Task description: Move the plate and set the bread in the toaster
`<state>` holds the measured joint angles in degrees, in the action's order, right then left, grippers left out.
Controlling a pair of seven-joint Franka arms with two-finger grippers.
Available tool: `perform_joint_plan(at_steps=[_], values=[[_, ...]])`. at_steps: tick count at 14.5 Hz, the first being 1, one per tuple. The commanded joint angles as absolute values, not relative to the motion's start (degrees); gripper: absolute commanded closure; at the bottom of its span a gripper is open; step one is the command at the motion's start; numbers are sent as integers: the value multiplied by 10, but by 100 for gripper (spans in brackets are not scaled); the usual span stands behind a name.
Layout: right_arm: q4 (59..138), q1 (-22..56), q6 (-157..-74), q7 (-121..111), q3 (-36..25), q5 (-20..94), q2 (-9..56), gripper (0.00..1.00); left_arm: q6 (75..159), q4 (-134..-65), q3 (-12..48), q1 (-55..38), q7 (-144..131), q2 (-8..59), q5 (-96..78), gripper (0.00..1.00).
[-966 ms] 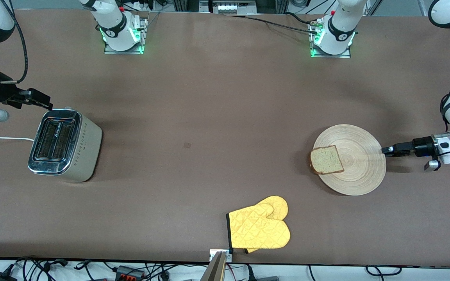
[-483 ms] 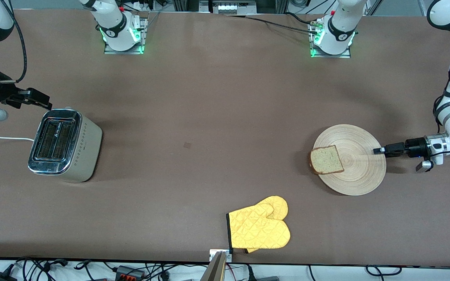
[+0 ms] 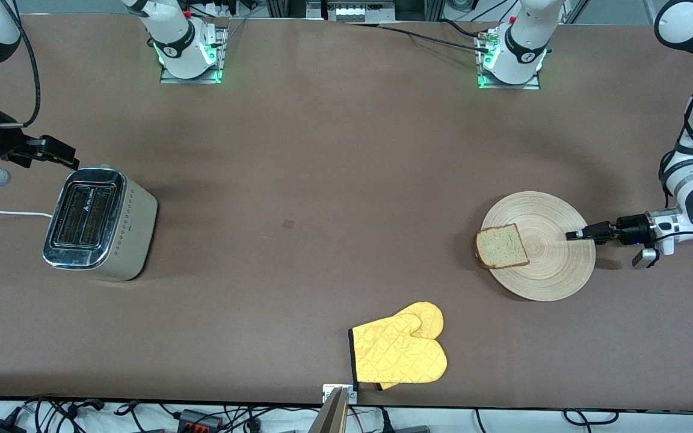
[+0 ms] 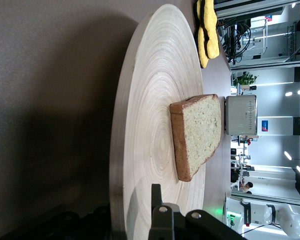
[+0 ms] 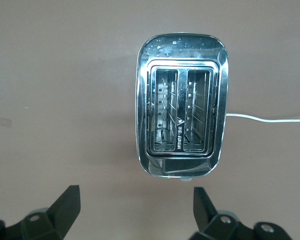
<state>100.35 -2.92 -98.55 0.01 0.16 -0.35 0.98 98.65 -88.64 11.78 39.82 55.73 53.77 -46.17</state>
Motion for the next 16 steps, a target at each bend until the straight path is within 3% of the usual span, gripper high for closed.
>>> perform_joint_plan(at_steps=[1,6,11,16], values=[[1002,-29,-986,-4,4,-14,2,0,978,-880,118,400,571,537,-473,90],[1003,-28,-985,-4,7,-15,1,0,977,-878,118,400,564,534,-475,97],[1007,-21,-978,3,9,-11,0,0,935,-877,120,399,521,531,-475,99],[1013,-11,-992,8,10,-4,25,0,945,-886,156,375,459,500,-475,99]])
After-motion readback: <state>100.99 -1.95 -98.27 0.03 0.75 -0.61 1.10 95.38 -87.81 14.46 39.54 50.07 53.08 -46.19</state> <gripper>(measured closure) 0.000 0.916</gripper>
